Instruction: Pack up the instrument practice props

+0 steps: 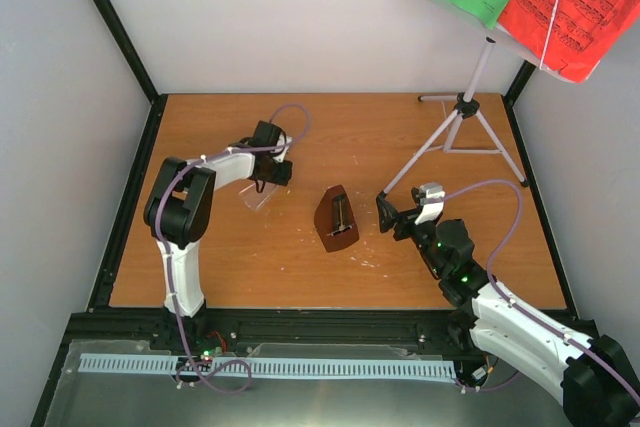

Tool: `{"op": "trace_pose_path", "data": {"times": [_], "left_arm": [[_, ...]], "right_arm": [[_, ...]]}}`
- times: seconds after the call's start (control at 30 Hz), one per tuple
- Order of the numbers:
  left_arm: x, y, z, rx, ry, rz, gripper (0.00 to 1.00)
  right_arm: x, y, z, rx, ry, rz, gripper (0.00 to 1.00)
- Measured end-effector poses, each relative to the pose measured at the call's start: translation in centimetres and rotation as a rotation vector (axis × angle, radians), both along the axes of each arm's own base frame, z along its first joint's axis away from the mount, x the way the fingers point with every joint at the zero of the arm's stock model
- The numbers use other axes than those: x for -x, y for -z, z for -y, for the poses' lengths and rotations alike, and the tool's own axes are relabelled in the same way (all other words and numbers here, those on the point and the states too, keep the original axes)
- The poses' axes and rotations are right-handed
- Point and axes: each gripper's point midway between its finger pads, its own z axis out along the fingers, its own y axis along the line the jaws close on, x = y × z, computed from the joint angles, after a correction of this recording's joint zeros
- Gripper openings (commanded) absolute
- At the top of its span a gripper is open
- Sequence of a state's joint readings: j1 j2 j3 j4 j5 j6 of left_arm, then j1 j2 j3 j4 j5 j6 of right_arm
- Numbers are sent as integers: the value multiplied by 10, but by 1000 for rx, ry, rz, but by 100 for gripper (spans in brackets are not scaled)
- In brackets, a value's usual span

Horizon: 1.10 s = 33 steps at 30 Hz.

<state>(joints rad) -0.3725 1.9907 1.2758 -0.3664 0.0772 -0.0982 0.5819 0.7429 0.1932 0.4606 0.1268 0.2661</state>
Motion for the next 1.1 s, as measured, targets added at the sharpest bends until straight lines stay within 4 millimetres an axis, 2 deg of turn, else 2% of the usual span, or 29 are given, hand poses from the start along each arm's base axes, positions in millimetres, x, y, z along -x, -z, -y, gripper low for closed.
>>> {"op": "trace_pose_path", "data": {"times": [0.1,0.2,0.27,0.37,0.5,0.73,0.97,1.1], "left_arm": [[-15,-2,-5,38,-45,-1,51],[-16,-2,-10,39,-53,-4,61],[-9,-3,-11,33,-43,-7,65],[16,-3,-20,16,-37,-40,65],[52,-7,-25,3,-31,-88,64],[81,-4,-8,-43,3,-106,53],[79,-1,-18,-134,-41,-70,41],[80,0,-17,-172,-44,-57,38]], "right_arm": [[0,0,0,1,0,0,100],[0,0,0,1,1,0,100],[0,0,0,2,3,-1,100],[-1,2,0,4,3,-4,100],[-1,4,0,8,2,-12,100],[-3,10,-1,19,2,-29,100],[-4,12,2,25,24,-33,100],[-4,11,7,28,48,-32,100]]}}
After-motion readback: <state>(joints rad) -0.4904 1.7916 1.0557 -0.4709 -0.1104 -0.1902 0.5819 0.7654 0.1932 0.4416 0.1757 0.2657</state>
